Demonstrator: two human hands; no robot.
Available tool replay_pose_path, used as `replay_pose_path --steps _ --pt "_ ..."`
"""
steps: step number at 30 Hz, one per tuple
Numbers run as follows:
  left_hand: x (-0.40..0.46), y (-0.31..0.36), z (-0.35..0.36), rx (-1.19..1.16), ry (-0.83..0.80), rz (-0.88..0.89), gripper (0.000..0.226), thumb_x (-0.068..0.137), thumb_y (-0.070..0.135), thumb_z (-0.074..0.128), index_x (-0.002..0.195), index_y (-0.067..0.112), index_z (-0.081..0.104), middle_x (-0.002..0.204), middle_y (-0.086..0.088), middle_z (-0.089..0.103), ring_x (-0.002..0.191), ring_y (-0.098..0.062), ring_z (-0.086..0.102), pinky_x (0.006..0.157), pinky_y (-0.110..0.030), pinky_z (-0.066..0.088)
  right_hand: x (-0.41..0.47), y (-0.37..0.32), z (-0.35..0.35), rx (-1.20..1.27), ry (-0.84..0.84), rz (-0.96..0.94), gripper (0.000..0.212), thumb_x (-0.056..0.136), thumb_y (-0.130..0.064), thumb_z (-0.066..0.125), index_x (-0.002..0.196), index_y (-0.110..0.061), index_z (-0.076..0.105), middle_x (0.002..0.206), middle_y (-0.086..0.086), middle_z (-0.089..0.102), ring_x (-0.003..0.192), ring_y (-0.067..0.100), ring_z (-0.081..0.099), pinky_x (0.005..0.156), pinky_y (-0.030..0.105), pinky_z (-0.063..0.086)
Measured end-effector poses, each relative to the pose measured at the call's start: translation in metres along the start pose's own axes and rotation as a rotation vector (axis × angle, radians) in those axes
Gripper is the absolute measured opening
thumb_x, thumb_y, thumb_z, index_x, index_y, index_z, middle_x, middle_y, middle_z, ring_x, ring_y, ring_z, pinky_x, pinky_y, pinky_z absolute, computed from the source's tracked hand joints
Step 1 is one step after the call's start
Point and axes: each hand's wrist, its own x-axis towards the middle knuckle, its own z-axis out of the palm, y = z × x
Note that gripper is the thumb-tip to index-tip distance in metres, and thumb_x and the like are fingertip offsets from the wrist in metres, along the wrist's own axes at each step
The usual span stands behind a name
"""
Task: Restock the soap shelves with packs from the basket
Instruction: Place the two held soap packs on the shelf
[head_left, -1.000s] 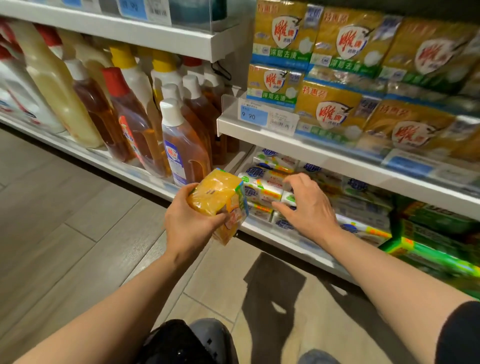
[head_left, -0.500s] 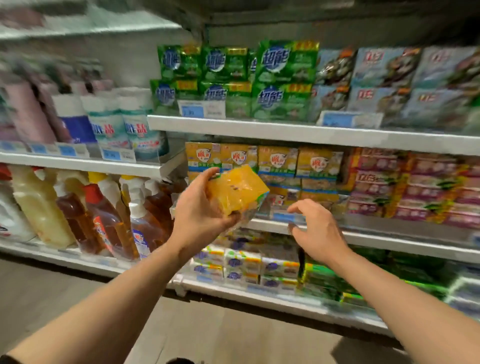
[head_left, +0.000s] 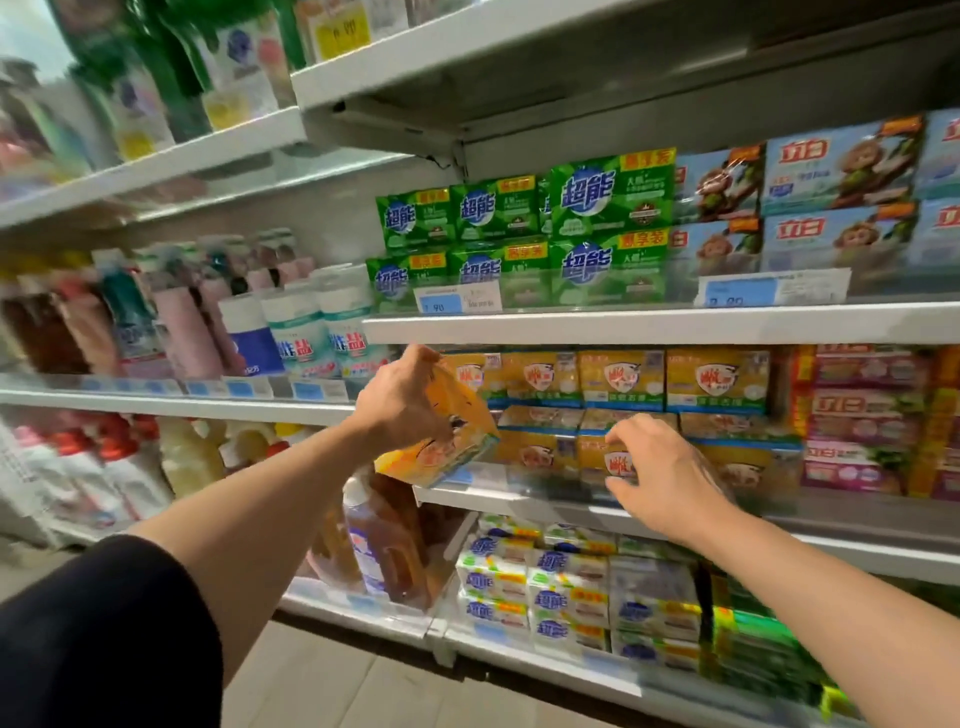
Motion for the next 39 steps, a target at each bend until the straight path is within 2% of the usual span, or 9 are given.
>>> replay_pose_path --steps 6,10,15,17,21,25,30,36,39 --pt "0.031 -0.024 0.016 -0.122 -0.145 0.019 0.085 0.058 0.010 0.088 0.135 0.018 0.052 0.123 0.002 0.056 0.113 -0.015 0.053 0.094 -0.028 0.047 0.029 -0.016 0.028 -0.086 0.007 -0.040 0.053 0.087 -0.028 0.065 0.133 -0.015 0.041 0.130 0.002 0.045 0.120 0.021 0.044 0.096 0.033 0.042" --pt "0.042 -0.033 0.037 -0.208 -0.198 0.002 0.091 0.047 0.027 0.085 0.132 0.016 0.056 0.121 0.002 0.061 0.111 -0.016 0.059 0.093 -0.030 0.051 0.039 -0.020 0.042 -0.119 -0.017 -0.035 0.055 0.088 -0.031 0.063 0.135 -0.016 0.037 0.128 0.003 0.048 0.117 0.023 0.048 0.095 0.034 0.043" --pt "0.047 -0.037 0.031 -0.435 -0.247 0.036 0.041 0.071 0.007 0.084 0.103 0.023 0.064 0.096 0.011 0.068 0.081 0.005 0.064 0.070 -0.008 0.048 0.042 -0.016 0.050 -0.134 -0.031 0.022 0.057 0.088 -0.038 0.062 0.134 -0.015 0.039 0.127 0.007 0.053 0.113 0.026 0.054 0.091 0.035 0.047" --pt "0.049 -0.034 0.027 -0.425 -0.318 0.063 0.033 0.079 0.012 0.078 0.110 0.018 0.066 0.101 0.010 0.070 0.086 0.005 0.065 0.074 -0.011 0.049 0.045 -0.021 0.051 -0.108 -0.018 0.018 0.063 0.087 -0.041 0.064 0.137 -0.014 0.038 0.128 0.007 0.054 0.114 0.026 0.054 0.092 0.035 0.046" --pt "0.050 -0.023 0.039 -0.141 -0.365 0.127 0.053 0.085 0.026 0.073 0.133 0.013 0.053 0.127 0.004 0.059 0.113 -0.015 0.058 0.099 -0.031 0.047 0.048 -0.029 0.055 -0.136 0.012 -0.016 0.059 0.084 -0.043 0.066 0.133 -0.017 0.043 0.126 0.004 0.055 0.116 0.024 0.052 0.100 0.036 0.042" --pt "0.052 -0.021 0.056 0.004 -0.270 0.145 0.068 0.086 0.047 0.066 0.142 0.019 0.041 0.139 -0.001 0.051 0.122 -0.022 0.052 0.102 -0.038 0.044 0.047 -0.028 0.062 -0.197 -0.008 0.028 0.052 0.084 -0.041 0.065 0.127 -0.019 0.046 0.127 0.002 0.055 0.118 0.023 0.052 0.102 0.035 0.040" --pt "0.048 -0.026 0.060 0.339 0.087 0.252 0.054 0.083 0.056 0.063 0.114 0.013 0.053 0.107 -0.005 0.053 0.089 -0.021 0.052 0.069 -0.029 0.038 0.046 -0.029 0.064 -0.244 0.007 0.024 0.053 0.085 -0.037 0.064 0.131 -0.019 0.043 0.131 0.002 0.053 0.121 0.022 0.050 0.105 0.032 0.035" --pt "0.025 -0.043 0.081 0.451 0.457 0.352 0.039 0.078 0.033 0.078 0.105 0.008 0.064 0.083 -0.007 0.062 0.062 -0.021 0.060 0.047 -0.027 0.041 0.047 -0.029 0.065 -0.264 -0.018 0.025 0.055 0.087 -0.038 0.062 0.132 -0.019 0.040 0.130 0.001 0.054 0.120 0.022 0.051 0.103 0.031 0.036" --pt "0.010 -0.052 0.098 0.451 0.480 0.432 0.058 0.082 0.041 0.068 0.121 0.000 0.057 0.105 -0.015 0.064 0.091 -0.029 0.064 0.085 -0.038 0.053 0.046 -0.031 0.064 -0.290 -0.027 0.028 0.053 0.087 -0.042 0.062 0.130 -0.021 0.040 0.125 -0.001 0.054 0.118 0.022 0.052 0.104 0.031 0.034"
